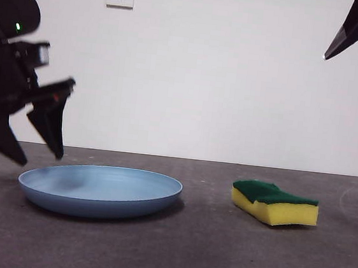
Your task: Pick up the plate,pick up the cloth,clean the plate with the cloth
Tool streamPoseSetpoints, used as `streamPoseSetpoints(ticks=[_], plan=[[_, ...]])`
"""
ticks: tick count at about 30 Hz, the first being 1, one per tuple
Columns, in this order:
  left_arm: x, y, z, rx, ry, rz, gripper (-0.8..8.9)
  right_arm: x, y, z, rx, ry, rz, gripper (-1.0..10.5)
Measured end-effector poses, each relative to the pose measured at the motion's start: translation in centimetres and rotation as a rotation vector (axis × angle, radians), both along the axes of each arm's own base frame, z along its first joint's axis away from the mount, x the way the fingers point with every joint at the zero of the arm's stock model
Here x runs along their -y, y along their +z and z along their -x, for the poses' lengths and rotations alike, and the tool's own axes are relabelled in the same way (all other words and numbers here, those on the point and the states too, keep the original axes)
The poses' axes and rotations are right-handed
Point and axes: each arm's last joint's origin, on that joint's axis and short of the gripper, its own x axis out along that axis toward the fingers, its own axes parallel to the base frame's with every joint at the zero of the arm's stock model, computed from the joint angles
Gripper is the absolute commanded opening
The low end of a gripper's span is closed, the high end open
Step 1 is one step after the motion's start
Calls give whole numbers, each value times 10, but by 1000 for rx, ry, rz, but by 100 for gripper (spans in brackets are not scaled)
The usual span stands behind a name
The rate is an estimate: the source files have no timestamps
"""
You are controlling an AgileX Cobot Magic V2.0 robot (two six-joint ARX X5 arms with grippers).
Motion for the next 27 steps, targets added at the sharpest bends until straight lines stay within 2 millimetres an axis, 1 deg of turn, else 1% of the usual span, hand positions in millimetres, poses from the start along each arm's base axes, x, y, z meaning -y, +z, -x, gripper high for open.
streamPoseSetpoints(ticks=[3,5,8,10,11,13,14,15,16,22,27], plan=[[3,-12,-2,-35,0,-22,317,0,0,0,0,0,0,473],[5,-16,-4,-42,-6,-24,316,0,0,0,0,0,0,473],[8,-21,-6,-41,-13,-24,314,0,0,0,0,0,0,472],[9,-21,-7,-35,-17,-22,309,0,0,0,0,0,0,472],[10,-21,-8,-35,-21,-23,291,0,0,0,0,0,0,472],[12,-22,-8,-34,-25,-26,176,0,0,0,0,0,0,471],[12,-22,-8,-35,-28,-27,81,0,0,0,0,0,0,471],[13,-23,-8,-36,-30,-28,10,0,0,0,-1,0,0,471],[13,-23,-8,-36,-33,-29,-19,0,0,0,-1,0,0,471],[13,-24,-8,-37,-51,-36,-8,0,-2,1,-20,6,10,470],[14,-19,-9,-25,-57,-23,-8,-1,0,1,-68,32,43,469]])
